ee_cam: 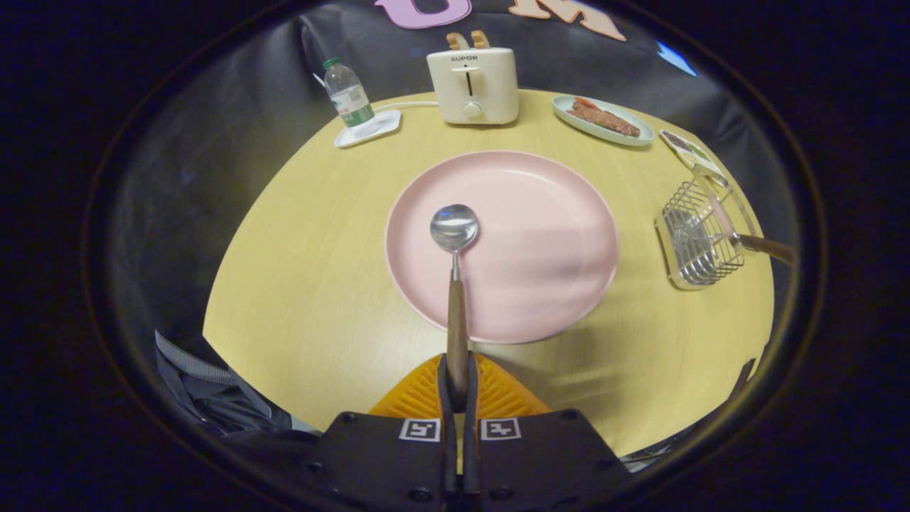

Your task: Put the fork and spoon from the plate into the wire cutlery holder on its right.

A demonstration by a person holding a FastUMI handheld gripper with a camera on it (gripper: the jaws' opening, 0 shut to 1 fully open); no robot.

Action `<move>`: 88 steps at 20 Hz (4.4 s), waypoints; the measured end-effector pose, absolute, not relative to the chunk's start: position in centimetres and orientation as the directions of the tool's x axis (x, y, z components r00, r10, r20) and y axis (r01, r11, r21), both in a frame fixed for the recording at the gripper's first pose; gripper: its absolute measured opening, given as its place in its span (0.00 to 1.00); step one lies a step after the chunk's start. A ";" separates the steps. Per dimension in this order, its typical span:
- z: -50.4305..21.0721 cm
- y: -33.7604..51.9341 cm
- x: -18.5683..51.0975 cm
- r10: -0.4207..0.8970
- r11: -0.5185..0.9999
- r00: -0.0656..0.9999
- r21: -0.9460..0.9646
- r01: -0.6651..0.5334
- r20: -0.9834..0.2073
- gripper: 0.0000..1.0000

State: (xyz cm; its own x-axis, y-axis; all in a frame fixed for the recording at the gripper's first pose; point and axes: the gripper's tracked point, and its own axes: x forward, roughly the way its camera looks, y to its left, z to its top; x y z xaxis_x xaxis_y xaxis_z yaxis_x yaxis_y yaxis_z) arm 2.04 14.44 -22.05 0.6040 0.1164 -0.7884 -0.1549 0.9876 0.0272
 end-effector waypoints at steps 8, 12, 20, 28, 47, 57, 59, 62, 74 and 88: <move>-20.6 14.2 2.0 0.136 0.986 0.623 0.044 -0.162 -0.770 0.04; -19.0 13.1 1.4 0.159 0.985 0.625 0.084 -0.148 -0.764 0.03; -13.9 7.9 -0.1 0.174 0.984 0.620 0.156 -0.083 -0.765 0.03; -11.3 1.5 -1.0 0.157 0.985 0.590 0.172 -0.030 -0.792 0.04; -10.9 -8.0 1.8 0.120 0.972 0.499 0.205 0.119 -0.858 0.06; -8.8 -7.9 2.4 0.136 0.961 0.584 0.249 0.117 -0.800 0.56; -8.4 -7.9 2.0 0.120 0.964 0.599 0.236 0.119 -0.791 0.74; -7.6 -7.5 1.7 0.124 0.957 0.640 0.263 0.126 -0.758 1.00; -0.8 -2.8 1.7 0.156 0.938 0.875 0.347 0.015 -0.459 1.00; 12.0 -1.7 2.0 0.097 0.974 0.991 0.197 -0.113 0.090 1.00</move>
State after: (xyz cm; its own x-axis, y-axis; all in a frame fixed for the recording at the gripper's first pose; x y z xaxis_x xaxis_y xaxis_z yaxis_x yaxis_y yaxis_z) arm 1.99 -1.66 11.97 0.9912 0.0971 0.0905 -0.1134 0.9738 0.1972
